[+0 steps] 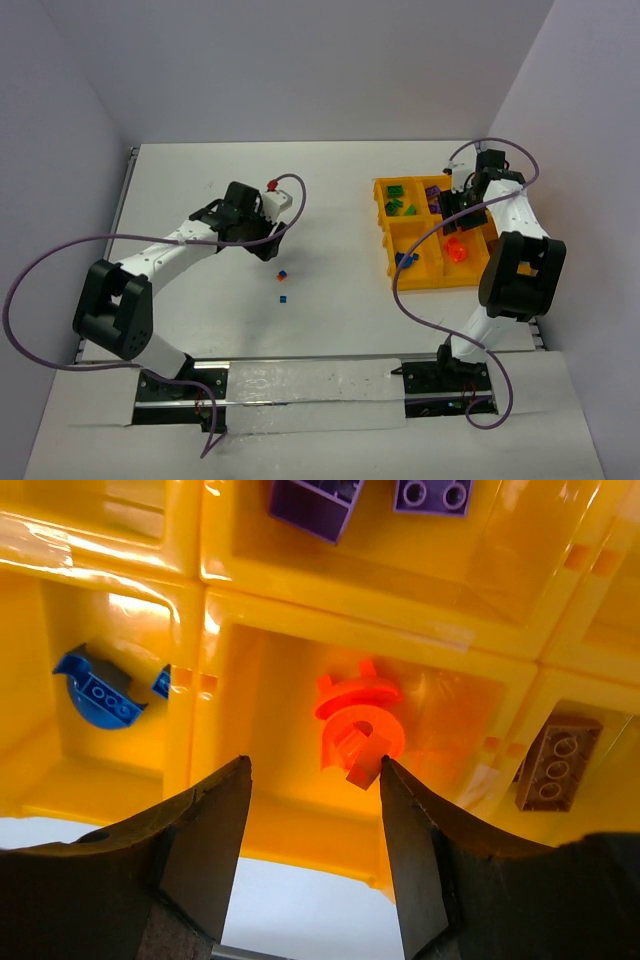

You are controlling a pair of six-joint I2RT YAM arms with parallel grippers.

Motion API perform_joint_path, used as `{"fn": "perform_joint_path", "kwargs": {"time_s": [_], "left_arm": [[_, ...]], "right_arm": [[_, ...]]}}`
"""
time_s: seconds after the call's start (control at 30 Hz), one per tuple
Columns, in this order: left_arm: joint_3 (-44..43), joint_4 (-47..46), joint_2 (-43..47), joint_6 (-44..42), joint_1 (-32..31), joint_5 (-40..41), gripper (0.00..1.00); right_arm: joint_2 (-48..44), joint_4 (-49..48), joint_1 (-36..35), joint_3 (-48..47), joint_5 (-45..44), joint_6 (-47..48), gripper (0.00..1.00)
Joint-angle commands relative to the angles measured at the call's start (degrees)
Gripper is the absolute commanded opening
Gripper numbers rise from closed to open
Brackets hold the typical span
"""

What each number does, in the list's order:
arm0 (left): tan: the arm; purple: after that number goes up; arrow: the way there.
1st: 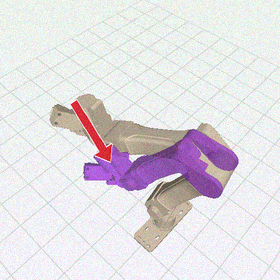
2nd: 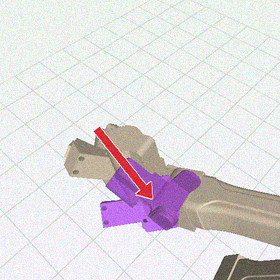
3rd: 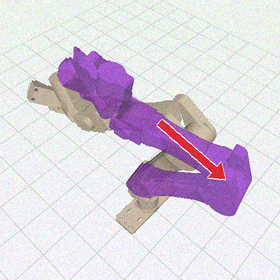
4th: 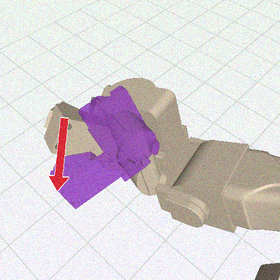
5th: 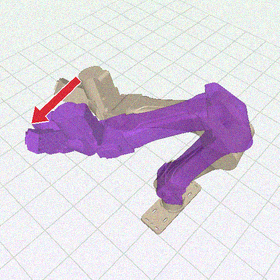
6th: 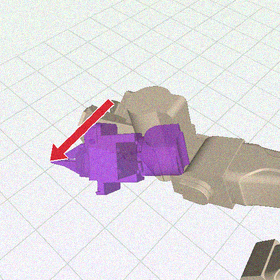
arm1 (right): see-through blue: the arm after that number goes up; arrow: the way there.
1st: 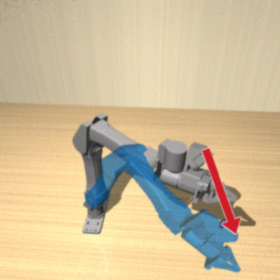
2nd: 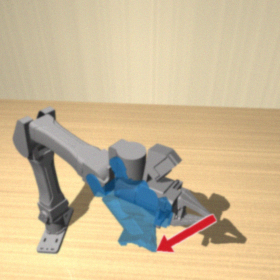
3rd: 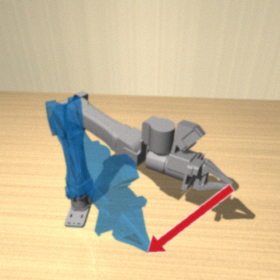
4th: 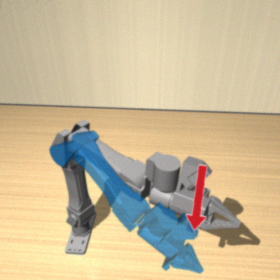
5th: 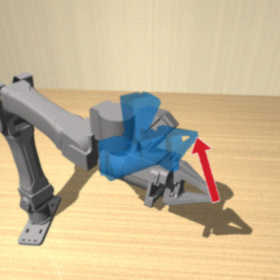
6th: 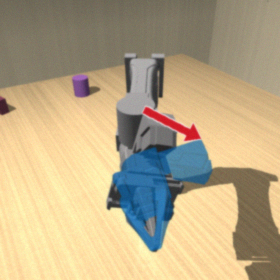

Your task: Sort the legos into containers by color

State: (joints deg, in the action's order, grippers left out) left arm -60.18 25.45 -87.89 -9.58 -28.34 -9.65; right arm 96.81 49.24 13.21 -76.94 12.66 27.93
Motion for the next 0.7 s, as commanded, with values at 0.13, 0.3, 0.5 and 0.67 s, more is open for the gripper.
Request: {"fn": "perform_joint_path", "kwargs": {"time_s": [0.13,0.3,0.5,0.67], "left_arm": [[-1.0,-2.7,-1.0,0.5,-0.3,1.8,0.72],[-1.2,-3.0,-1.2,0.6,-0.4,1.9,0.73],[-1.4,-3.0,-1.1,0.5,-0.4,2.1,0.73],[-1.2,-3.0,-0.8,0.4,-0.5,2.3,0.73]], "right_arm": [[-2.4,0.1,-0.8,-0.9,-1.7,-0.9,0.61],[-2.5,-0.9,-1.0,0.1,-3.0,-0.7,0.93],[-1.4,-1.1,-1.3,0.3,-1.4,-0.9,0.41],[-1.1,-1.3,-1.8,-0.4,-1.2,-1.0,0.4]]}}
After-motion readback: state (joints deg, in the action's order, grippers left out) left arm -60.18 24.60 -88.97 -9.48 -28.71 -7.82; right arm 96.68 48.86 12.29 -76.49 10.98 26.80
